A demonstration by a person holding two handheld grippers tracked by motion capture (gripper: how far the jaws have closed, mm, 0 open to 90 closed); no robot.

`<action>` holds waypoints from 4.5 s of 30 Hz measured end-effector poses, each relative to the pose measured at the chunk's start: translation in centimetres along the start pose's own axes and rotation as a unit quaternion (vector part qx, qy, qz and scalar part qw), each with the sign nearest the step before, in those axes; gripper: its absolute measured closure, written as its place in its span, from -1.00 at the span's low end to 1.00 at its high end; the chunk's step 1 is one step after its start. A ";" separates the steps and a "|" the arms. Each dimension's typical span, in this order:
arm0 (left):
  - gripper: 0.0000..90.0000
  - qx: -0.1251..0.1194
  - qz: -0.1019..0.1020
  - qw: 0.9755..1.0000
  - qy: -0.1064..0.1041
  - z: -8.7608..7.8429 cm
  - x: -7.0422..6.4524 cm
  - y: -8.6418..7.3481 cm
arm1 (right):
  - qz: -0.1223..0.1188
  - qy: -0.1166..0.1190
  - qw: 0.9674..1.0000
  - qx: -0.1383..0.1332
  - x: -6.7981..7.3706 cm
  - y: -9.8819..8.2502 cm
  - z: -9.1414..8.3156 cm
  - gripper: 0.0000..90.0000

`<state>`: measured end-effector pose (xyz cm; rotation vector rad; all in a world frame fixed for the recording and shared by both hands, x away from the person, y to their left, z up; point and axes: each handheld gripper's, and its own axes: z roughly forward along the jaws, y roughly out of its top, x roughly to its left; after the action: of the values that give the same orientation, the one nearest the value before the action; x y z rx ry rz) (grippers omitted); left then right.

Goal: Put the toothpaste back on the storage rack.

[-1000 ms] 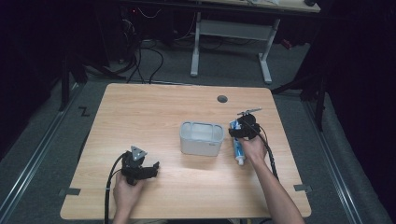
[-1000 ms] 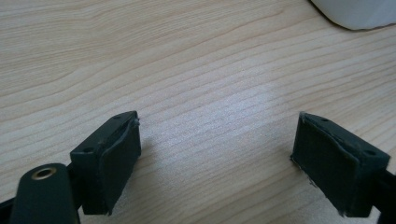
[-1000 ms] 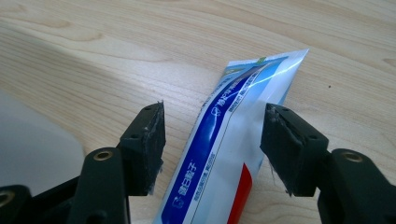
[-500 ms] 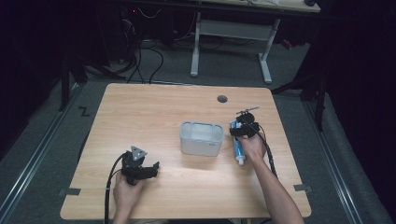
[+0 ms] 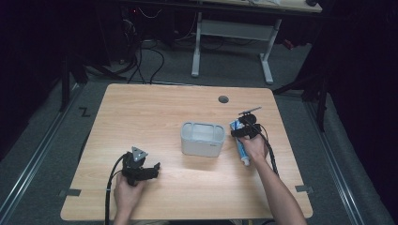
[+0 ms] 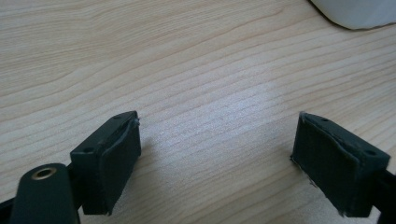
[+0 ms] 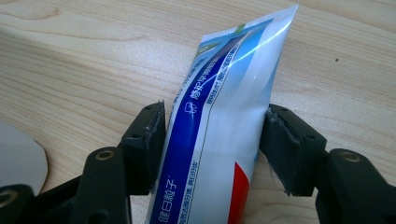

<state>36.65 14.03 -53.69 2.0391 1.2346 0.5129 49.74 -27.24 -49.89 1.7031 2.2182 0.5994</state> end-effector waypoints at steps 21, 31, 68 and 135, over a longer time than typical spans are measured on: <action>-0.65 0.000 0.000 1.000 0.000 0.0 0.0 0.0 | -0.040 -0.029 0.999 0.016 0.7 0.1 -0.2 0.17; -0.65 0.000 0.000 1.000 0.000 0.0 0.0 0.0 | -0.032 -0.020 0.999 0.019 0.2 0.2 -0.5 0.37; -0.61 -0.002 -0.001 1.000 0.002 0.1 0.1 0.1 | -0.021 0.063 0.997 -0.028 -1.3 0.6 -6.5 0.63; -0.59 -0.002 -0.001 1.000 0.001 0.1 0.0 0.1 | -0.085 0.123 0.979 -0.142 1.3 0.4 -13.1 0.63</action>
<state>36.78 13.99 -53.67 2.0344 1.2350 0.5176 43.70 -27.88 -38.26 1.3437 2.2756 1.0725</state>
